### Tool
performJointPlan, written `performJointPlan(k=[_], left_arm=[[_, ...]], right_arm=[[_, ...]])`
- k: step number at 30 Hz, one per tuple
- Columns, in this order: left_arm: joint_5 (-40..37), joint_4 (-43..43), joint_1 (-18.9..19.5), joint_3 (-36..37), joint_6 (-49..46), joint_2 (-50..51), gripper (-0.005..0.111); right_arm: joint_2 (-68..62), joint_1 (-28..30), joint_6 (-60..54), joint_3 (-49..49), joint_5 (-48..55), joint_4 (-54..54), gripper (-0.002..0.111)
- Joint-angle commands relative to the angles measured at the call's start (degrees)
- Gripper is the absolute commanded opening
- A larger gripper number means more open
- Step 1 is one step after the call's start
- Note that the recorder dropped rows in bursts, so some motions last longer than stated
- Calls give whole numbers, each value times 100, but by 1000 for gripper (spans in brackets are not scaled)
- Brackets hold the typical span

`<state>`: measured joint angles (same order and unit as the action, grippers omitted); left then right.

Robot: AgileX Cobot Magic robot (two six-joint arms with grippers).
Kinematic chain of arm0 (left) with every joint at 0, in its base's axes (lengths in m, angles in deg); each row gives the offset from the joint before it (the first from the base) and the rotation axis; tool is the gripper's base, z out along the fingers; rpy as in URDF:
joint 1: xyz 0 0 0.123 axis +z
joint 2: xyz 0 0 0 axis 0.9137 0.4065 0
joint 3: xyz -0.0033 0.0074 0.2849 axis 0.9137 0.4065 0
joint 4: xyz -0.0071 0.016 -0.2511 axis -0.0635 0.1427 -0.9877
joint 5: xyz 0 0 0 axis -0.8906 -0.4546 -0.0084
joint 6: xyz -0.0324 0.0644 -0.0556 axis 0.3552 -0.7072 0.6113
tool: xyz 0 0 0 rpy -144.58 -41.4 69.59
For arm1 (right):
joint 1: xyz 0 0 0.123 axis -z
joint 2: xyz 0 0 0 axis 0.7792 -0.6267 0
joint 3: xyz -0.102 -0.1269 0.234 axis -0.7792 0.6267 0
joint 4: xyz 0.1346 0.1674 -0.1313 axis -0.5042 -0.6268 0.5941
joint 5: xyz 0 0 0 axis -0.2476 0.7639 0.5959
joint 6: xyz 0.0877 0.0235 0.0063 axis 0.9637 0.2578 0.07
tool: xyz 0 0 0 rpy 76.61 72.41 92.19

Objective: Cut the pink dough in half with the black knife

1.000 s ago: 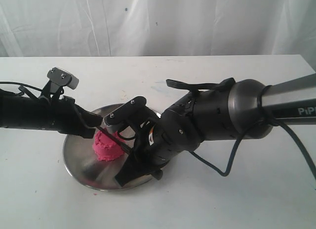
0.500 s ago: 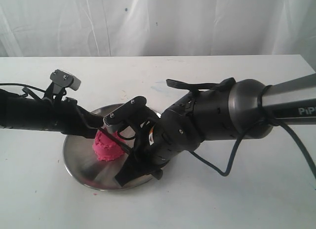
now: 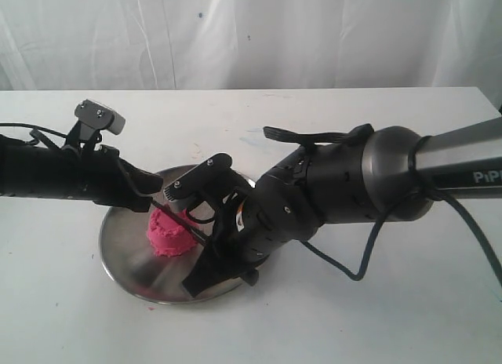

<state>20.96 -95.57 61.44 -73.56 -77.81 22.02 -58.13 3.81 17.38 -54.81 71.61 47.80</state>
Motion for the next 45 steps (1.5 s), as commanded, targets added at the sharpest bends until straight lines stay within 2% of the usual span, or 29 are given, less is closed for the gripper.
performJointPlan(k=[1,24,45], left_arm=[[21,-128,-18,32,-9,-154,0],[24,-128,-18,43,-98,527,0],[24,-128,-18,43,-109,581,0]], right_arm=[[-5,-16,-57,18,-20,0,0],[-5,-16,-57,18,24,0,0],[-5,-16,-57,18,24,0,0]])
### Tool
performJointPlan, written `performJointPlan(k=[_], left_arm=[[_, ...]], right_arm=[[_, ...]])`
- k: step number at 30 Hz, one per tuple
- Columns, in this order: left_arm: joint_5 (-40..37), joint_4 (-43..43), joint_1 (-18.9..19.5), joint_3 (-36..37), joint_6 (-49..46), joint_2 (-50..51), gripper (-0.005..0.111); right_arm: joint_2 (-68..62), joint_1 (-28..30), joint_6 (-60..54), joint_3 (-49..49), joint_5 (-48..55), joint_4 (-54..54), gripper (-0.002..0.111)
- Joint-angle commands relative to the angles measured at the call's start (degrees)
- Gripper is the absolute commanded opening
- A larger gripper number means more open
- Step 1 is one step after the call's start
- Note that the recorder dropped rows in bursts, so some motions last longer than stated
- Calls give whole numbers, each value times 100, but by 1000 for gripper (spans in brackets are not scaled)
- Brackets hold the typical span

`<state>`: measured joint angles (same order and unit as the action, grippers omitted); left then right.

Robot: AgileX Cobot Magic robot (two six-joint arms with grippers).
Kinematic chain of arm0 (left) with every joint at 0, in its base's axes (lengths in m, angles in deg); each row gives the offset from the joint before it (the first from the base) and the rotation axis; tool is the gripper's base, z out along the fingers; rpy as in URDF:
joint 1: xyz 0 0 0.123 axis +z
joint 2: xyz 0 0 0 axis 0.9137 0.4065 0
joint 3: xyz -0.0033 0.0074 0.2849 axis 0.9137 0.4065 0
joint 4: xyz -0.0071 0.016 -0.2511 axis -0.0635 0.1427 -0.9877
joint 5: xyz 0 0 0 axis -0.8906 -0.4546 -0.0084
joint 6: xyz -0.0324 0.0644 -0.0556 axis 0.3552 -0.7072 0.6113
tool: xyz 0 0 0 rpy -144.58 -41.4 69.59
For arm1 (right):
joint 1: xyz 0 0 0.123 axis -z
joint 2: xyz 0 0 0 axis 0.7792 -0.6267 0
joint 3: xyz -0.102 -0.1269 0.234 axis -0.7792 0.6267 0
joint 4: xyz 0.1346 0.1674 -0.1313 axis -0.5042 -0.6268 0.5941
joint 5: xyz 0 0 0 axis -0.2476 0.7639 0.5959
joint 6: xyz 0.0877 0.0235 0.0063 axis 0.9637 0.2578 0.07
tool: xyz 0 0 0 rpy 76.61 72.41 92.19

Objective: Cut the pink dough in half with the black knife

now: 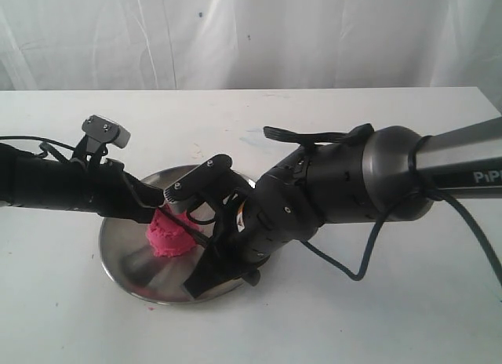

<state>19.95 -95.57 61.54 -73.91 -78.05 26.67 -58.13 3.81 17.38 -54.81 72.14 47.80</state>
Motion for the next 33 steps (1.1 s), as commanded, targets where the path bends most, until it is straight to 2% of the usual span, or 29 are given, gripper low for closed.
performJointPlan(k=[1,33], left_arm=[[126,-128,-28,78,-85,116,0],[254,-128,-28,78,-85,333,0]], right_arm=[[-5,-16,-57,18,-29,0,0],[-123,-16,-57,18,-61,0,0]])
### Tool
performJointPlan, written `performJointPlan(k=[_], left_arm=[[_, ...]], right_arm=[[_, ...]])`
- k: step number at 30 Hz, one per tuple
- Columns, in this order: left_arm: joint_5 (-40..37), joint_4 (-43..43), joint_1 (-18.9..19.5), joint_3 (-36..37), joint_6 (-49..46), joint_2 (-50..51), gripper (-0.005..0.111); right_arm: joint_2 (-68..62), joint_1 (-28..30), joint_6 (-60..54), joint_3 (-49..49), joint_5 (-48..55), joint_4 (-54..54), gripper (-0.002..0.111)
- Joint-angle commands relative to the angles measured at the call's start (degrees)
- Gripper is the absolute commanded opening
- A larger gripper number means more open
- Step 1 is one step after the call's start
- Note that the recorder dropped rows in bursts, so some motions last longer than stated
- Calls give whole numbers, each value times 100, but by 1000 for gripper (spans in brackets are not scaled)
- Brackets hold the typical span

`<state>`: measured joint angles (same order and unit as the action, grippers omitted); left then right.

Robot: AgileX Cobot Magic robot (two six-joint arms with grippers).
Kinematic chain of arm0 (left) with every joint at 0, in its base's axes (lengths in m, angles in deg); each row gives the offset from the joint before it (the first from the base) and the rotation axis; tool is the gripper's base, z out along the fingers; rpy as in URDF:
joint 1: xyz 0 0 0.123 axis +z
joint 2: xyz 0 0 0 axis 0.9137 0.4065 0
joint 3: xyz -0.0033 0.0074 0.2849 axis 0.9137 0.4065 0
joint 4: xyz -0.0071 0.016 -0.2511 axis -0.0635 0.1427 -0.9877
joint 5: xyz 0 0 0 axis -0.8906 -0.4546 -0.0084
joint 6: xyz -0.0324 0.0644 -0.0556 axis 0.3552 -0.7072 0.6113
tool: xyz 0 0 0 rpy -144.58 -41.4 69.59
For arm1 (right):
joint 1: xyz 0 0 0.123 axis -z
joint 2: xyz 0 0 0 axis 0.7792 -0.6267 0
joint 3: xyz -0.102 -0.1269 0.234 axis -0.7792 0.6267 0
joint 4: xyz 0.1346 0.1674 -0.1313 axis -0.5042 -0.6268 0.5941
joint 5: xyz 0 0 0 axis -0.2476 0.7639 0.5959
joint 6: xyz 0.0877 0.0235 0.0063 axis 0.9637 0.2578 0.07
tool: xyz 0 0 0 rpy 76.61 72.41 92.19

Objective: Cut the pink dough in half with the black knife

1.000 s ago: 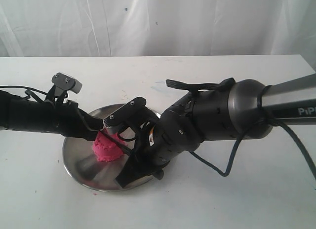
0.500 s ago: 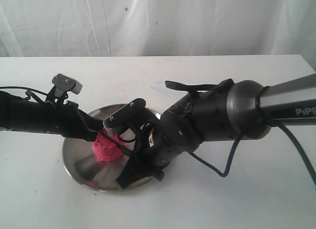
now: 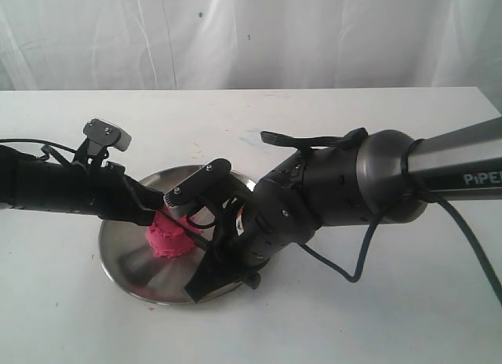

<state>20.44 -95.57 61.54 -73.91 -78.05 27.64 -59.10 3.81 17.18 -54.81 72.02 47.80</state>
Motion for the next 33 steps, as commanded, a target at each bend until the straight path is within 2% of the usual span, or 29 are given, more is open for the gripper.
performJointPlan(k=[1,5,16,23,33], left_arm=[[205,-128,-28,78,-85,262,0],[228,-128,-28,42,-99,169,0],[624,-128,-28,-70,92,-883,0],[785,-128,-28,129,103,-781,0],[617,-128,-28,109,54,-447,0]], right_arm=[[-27,-16,-37,18,-49,0,0],[-27,-16,-37,18,-49,0,0],[-27,-16,-37,18,-49,0,0],[-27,-16,-37,18,-49,0,0],[-27,-16,-37,18,-14,0,0]])
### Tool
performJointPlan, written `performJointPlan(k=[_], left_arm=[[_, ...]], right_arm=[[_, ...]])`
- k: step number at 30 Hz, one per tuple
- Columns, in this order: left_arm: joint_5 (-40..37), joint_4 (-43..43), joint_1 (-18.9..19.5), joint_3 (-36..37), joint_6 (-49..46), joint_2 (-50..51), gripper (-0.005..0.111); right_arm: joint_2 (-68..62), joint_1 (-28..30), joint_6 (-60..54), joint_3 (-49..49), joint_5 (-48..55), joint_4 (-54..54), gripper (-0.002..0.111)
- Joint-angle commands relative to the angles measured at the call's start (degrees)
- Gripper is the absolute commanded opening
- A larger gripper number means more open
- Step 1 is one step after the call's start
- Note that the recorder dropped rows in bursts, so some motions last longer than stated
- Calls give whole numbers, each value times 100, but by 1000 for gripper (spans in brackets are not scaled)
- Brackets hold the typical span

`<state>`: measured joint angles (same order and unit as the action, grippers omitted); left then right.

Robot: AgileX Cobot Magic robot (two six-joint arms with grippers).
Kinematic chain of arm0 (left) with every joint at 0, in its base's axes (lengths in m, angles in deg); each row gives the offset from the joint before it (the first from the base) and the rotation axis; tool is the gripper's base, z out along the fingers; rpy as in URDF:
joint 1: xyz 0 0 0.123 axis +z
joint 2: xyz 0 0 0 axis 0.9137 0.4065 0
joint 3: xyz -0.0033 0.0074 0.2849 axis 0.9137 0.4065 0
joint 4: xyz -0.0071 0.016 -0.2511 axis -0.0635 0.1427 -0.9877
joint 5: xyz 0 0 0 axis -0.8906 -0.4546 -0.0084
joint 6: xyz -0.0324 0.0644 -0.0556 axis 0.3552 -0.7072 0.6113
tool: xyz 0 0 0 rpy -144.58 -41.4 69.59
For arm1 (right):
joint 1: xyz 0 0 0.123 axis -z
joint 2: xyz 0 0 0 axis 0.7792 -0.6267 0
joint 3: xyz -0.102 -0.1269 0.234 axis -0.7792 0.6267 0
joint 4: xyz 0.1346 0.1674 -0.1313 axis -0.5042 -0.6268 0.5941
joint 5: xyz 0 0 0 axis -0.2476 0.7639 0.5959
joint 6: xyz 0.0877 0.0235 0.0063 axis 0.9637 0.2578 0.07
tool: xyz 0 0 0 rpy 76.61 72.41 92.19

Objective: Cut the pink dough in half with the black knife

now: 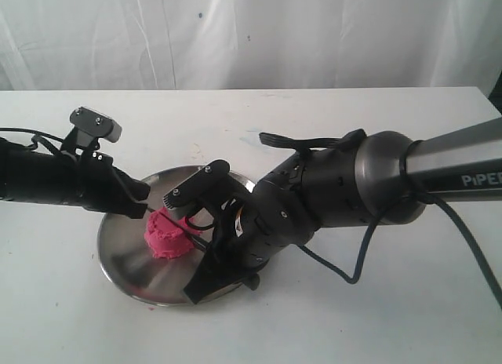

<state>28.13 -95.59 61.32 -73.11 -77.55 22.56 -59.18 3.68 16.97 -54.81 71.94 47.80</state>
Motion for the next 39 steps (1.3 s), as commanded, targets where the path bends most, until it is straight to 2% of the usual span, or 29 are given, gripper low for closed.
performJointPlan(k=[1,39], left_arm=[[-178,-126,-6,28,3,77,0],[-206,-126,-6,-72,-59,609,0]], right_arm=[[-18,-4,-16,18,-6,0,0],[-18,-4,-16,18,-6,0,0]])
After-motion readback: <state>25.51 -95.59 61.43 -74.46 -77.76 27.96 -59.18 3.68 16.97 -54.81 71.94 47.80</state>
